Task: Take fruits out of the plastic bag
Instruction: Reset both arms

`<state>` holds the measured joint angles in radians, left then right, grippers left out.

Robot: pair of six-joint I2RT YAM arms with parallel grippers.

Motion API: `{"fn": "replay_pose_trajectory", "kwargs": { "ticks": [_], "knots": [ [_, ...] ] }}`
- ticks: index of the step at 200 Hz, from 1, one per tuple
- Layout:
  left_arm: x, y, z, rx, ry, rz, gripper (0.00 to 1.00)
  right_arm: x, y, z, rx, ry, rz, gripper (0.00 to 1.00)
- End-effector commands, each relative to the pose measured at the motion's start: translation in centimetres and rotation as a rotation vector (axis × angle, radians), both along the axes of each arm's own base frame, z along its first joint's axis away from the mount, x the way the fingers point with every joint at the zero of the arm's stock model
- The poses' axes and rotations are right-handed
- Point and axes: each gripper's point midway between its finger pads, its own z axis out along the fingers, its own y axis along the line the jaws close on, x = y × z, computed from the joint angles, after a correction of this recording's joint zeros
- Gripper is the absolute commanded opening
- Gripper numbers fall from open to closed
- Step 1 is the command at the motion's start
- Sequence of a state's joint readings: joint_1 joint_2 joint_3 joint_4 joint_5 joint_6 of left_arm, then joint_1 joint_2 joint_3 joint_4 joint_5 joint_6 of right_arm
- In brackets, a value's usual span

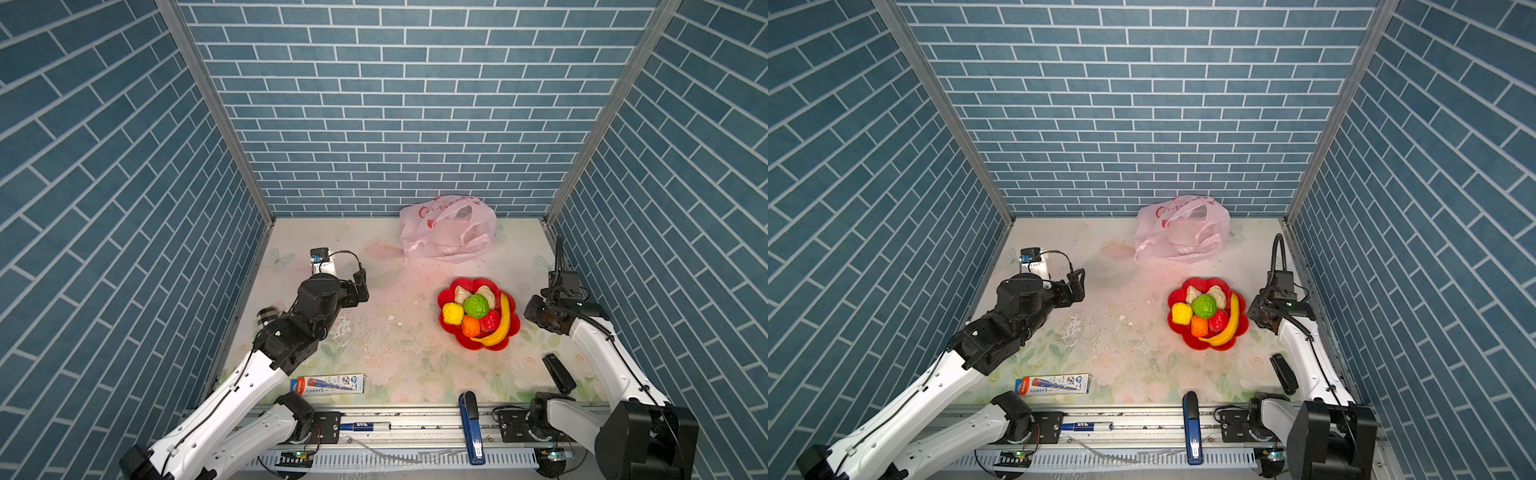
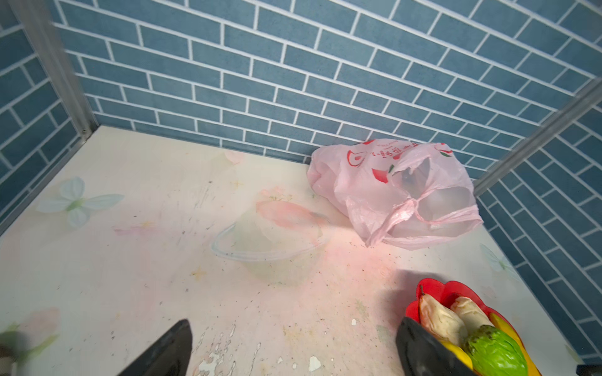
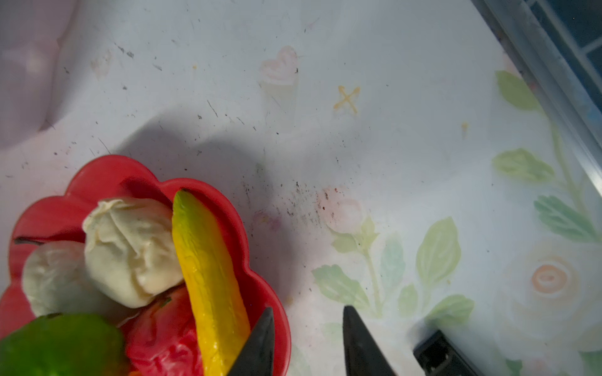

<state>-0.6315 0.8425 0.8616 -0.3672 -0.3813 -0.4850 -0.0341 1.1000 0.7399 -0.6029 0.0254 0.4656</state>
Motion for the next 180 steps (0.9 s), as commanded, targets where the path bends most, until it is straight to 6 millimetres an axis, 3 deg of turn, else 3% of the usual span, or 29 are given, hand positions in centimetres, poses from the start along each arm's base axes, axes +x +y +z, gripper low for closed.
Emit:
{"fn": "replay_pose_trajectory", "kwargs": {
  "ticks": [1, 20, 26, 37, 84, 126, 180],
  "knots": [
    [-0.7, 3.2, -2.9, 0.173, 0.067, 0.107, 0.99, 1.4, -0.3, 0.0, -0.035, -0.085, 0.033, 0.55],
    [-0.6, 5.2, -3.5, 0.244, 0.062, 0.193, 0.99, 2.5, -0.7, 0.0, -0.064, -0.15, 0.031, 0.76],
    [-0.6, 6.0, -3.6, 0.271, 0.06, 0.229, 0.99, 2.8, -1.0, -0.1, -0.079, -0.16, 0.022, 0.9],
    [-0.4, 7.3, -3.9, 0.317, 0.063, 0.287, 0.99, 3.4, -1.7, -0.1, -0.108, -0.175, 0.005, 0.98],
    [1.1, 12.5, -5.6, 0.418, 0.085, 0.473, 0.99, 5.4, -4.3, -0.3, -0.167, -0.243, -0.077, 0.99],
    [2.5, 16.5, -7.8, 0.441, 0.082, 0.57, 0.99, 6.9, -5.6, 1.4, -0.265, -0.397, -0.079, 0.99],
    [5.4, 17.4, -10.4, 0.442, -0.018, 0.548, 0.99, 8.2, -6.2, 0.6, -0.339, -0.475, -0.065, 0.99]
  ]
}}
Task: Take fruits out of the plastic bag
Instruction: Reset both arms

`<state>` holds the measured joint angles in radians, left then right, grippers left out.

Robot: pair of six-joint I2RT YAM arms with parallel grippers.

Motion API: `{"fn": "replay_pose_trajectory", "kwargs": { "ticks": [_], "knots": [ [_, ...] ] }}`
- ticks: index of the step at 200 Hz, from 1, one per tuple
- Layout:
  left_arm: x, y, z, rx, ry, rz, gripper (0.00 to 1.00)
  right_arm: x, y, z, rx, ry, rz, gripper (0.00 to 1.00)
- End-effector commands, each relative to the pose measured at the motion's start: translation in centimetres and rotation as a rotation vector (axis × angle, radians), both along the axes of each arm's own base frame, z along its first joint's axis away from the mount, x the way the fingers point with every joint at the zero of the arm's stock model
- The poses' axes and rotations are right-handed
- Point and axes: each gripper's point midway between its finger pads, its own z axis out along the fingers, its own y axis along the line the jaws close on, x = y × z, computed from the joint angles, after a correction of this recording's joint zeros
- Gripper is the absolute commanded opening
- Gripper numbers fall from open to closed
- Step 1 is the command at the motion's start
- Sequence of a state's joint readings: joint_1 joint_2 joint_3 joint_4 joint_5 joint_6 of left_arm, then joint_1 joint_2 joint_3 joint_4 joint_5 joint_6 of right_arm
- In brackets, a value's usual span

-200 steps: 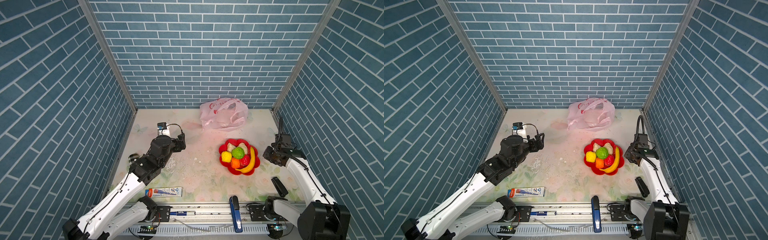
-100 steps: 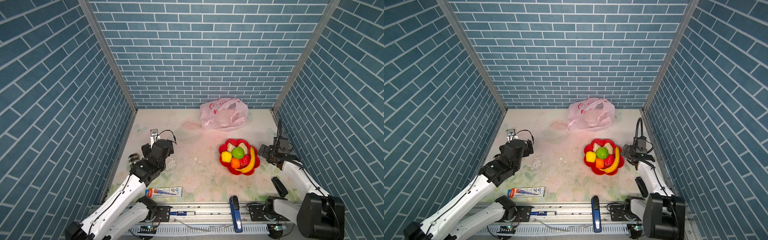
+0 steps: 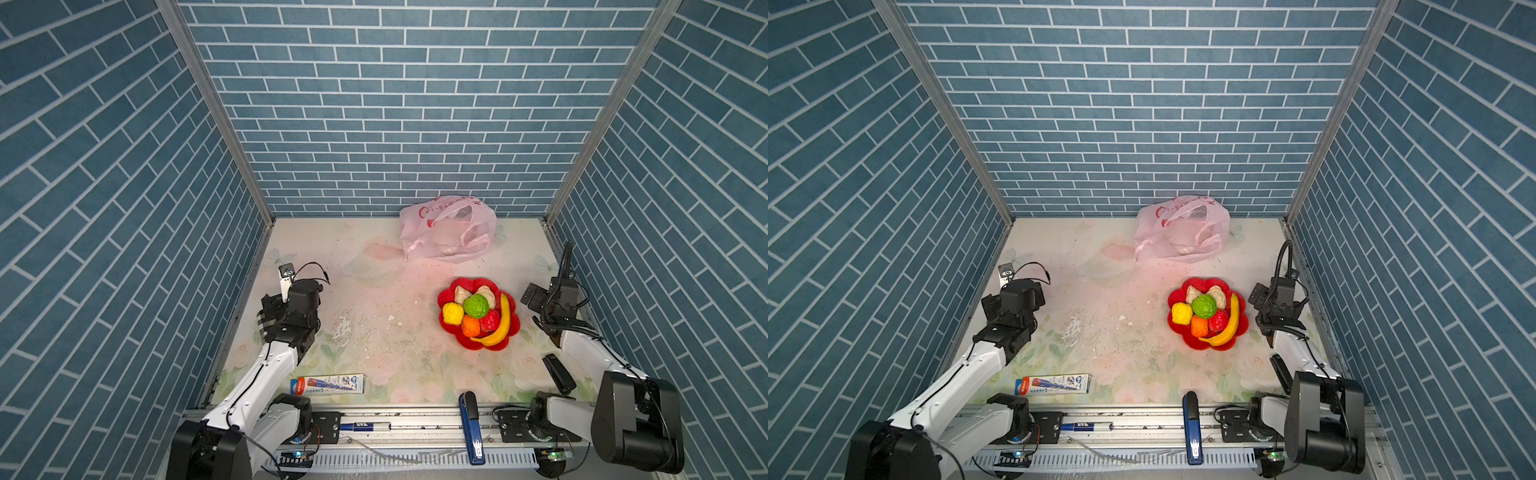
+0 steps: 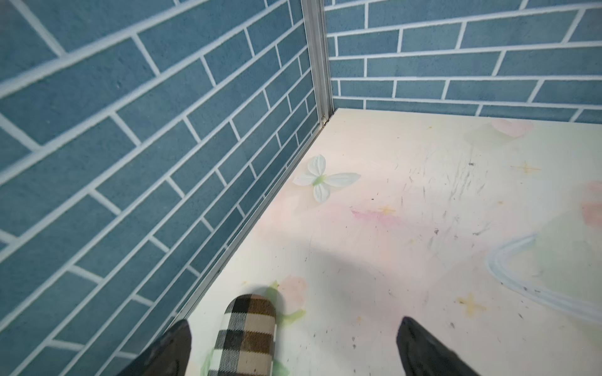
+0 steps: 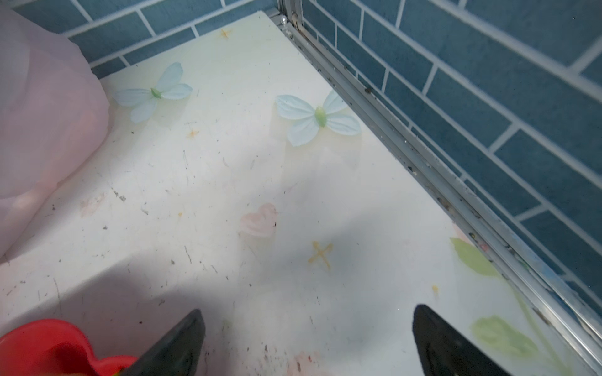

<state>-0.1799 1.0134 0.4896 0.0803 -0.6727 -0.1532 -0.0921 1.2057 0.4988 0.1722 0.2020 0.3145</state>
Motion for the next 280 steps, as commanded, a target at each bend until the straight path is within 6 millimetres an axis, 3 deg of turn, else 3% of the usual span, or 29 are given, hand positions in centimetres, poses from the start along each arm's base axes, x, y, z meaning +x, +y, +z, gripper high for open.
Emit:
{"fn": "replay_pose_trajectory", "kwargs": {
  "ticks": [1, 32, 66, 115, 167, 232, 280],
  "knots": [
    [2.4, -0.3, 0.9, 0.009, -0.113, -0.054, 0.99, 1.1, -1.0, 0.7, -0.083, -0.082, -0.009, 0.99],
    [4.7, -0.5, -2.0, 0.03, -0.028, -0.103, 0.99, 1.9, -1.3, 0.3, -0.124, -0.138, -0.009, 0.99],
    [5.7, -1.1, -4.2, 0.03, -0.037, -0.144, 0.99, 3.0, -1.1, 0.6, -0.139, -0.199, 0.017, 0.99],
    [6.7, -2.0, -5.2, 0.014, -0.086, -0.215, 0.99, 3.6, 0.6, 0.4, -0.144, -0.261, 0.115, 0.99],
    [7.5, -3.1, -5.9, 0.005, -0.061, -0.288, 0.99, 4.2, 2.3, -1.1, -0.138, -0.279, 0.216, 0.99],
    [7.4, -3.0, -6.8, -0.016, -0.08, -0.306, 1.0, 4.3, 2.2, -1.2, -0.146, -0.258, 0.209, 0.99],
    [7.4, -3.0, -6.8, -0.016, -0.08, -0.307, 0.99, 5.3, 4.8, -1.7, -0.123, -0.213, 0.372, 0.99]
  ]
}}
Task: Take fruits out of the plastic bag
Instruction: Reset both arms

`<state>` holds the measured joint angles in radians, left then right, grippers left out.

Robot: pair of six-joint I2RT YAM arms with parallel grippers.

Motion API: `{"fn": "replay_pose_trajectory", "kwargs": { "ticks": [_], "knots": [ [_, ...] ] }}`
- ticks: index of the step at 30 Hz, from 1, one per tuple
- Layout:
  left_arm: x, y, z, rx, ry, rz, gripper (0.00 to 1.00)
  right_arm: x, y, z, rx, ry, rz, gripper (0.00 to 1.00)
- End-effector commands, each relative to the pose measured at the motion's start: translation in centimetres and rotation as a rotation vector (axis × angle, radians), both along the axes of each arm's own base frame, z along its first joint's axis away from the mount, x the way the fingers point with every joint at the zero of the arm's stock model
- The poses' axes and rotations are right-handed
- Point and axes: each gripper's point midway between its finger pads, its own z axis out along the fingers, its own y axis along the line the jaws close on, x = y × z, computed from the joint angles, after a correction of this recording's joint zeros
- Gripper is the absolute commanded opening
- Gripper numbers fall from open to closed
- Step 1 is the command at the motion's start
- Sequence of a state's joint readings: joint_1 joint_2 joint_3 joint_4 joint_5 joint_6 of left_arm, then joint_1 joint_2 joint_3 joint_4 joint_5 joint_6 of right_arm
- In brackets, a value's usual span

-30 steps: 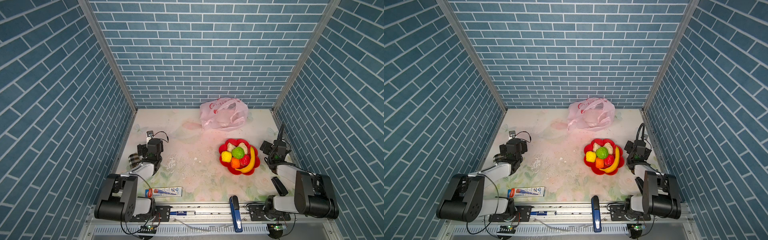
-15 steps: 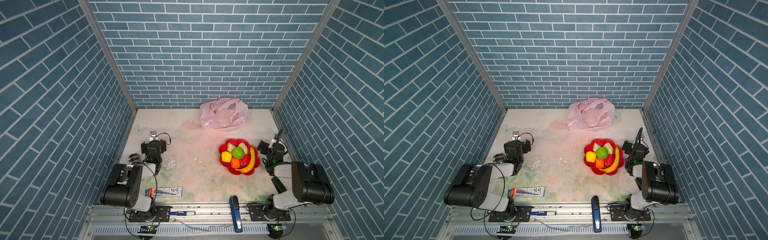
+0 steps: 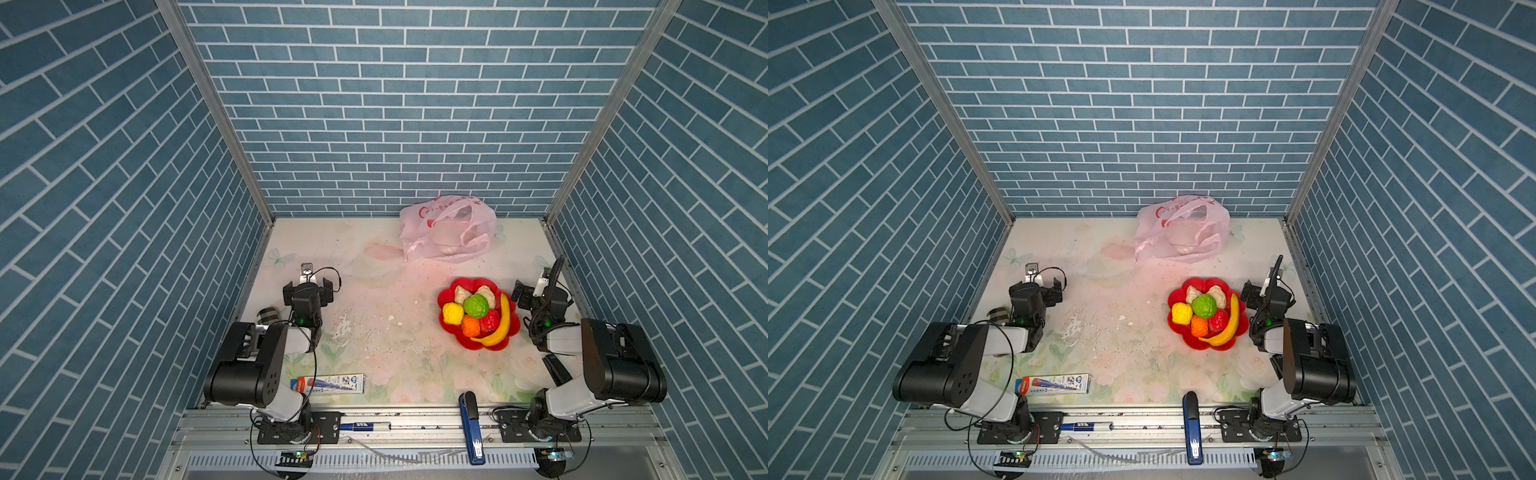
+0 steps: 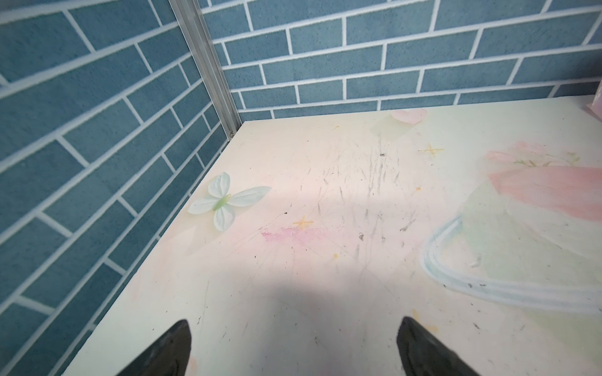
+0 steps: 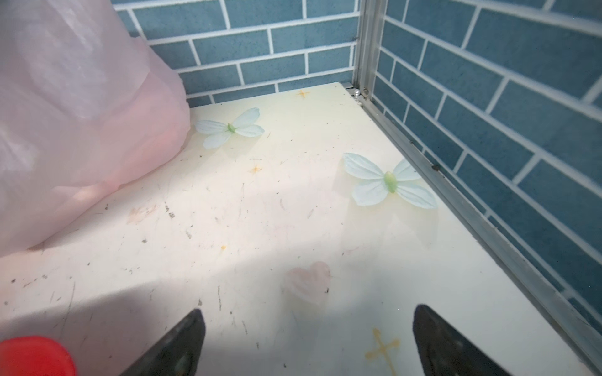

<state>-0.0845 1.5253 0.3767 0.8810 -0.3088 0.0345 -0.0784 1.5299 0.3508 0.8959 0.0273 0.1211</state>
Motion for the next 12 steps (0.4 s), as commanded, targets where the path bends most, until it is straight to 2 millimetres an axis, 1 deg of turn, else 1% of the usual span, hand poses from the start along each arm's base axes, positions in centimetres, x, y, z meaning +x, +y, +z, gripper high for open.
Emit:
{"fn": "replay_pose_trajectory", "kwargs": {
  "ticks": [1, 12],
  "knots": [
    [-0.03, 0.08, -0.01, 0.0, -0.007, -0.005, 0.99, 1.07, 1.66, 0.42, -0.033, 0.007, 0.11, 0.99],
    [-0.1, 0.1, -0.15, 0.001, -0.003, -0.004, 0.99, 1.11, 1.86, 0.38, -0.034, 0.01, 0.117, 0.99]
  ]
}}
